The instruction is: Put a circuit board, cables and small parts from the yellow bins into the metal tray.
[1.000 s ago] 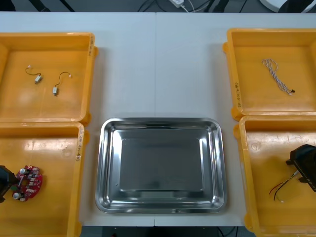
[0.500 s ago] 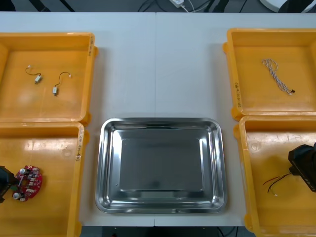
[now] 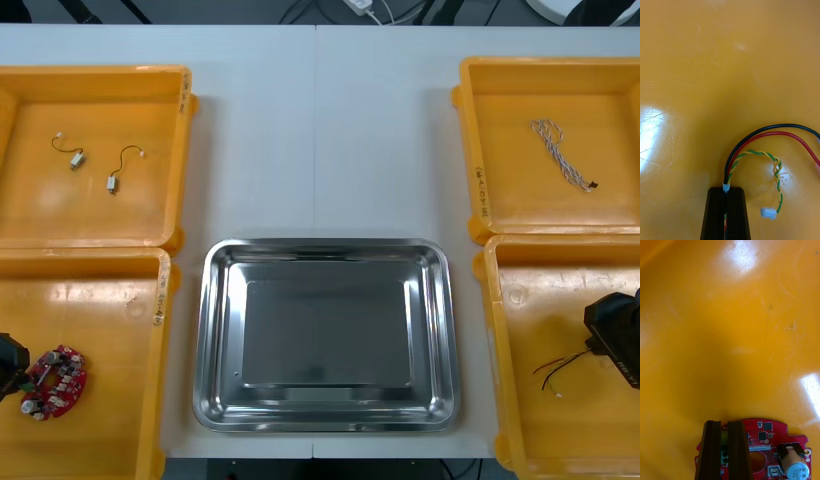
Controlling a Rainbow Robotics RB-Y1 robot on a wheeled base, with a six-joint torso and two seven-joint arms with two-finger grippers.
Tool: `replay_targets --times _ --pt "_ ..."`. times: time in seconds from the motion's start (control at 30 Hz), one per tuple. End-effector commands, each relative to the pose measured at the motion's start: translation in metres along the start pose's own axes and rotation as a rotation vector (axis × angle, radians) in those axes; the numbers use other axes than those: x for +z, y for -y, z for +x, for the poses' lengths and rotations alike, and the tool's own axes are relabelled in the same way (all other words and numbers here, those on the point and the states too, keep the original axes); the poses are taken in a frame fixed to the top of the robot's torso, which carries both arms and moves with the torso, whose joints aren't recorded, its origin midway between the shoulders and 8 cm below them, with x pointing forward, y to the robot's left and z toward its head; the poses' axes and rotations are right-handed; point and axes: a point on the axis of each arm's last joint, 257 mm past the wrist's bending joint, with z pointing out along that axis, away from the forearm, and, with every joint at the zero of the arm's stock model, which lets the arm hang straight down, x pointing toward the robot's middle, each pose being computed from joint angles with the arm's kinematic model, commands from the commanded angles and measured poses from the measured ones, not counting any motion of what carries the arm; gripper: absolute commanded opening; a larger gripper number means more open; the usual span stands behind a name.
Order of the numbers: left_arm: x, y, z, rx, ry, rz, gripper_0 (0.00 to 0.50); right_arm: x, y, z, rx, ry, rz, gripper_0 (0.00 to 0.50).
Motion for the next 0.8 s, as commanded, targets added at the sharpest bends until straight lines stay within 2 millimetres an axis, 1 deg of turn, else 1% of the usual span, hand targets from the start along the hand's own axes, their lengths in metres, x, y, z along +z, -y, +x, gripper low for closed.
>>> replay_targets --times 0.03,0.27,0.43,0.63,0.7,0.8 --pt "0.004 -0.008 0.012 -0.008 -0.019 -0.006 0.004 -0.01 -0.004 -0.006 -0.05 0.007 0.0 0.0" --pt "0.004 -0.009 0.012 -0.004 -0.019 -0.008 0.001 -0.036 -0.007 -0.017 -0.044 0.022 0.023 0.0" --pt "0.004 -0.008 0.012 0.001 -0.019 -0.005 0.003 -0.05 -0.01 -0.02 -0.045 0.029 0.03 0.0" --pt "-0.002 -0.005 0.004 0.004 -0.009 0.001 0.001 -0.072 -0.012 -0.023 -0.056 0.038 0.046 0.0" --pt "-0.007 -0.004 0.003 0.008 -0.013 -0.004 0.003 -0.083 -0.013 -0.024 -0.062 0.041 0.05 0.0" --pt "-0.013 -0.005 0.001 0.011 -0.019 -0.018 0.001 -0.094 -0.026 -0.029 -0.067 0.064 0.009 0.0"
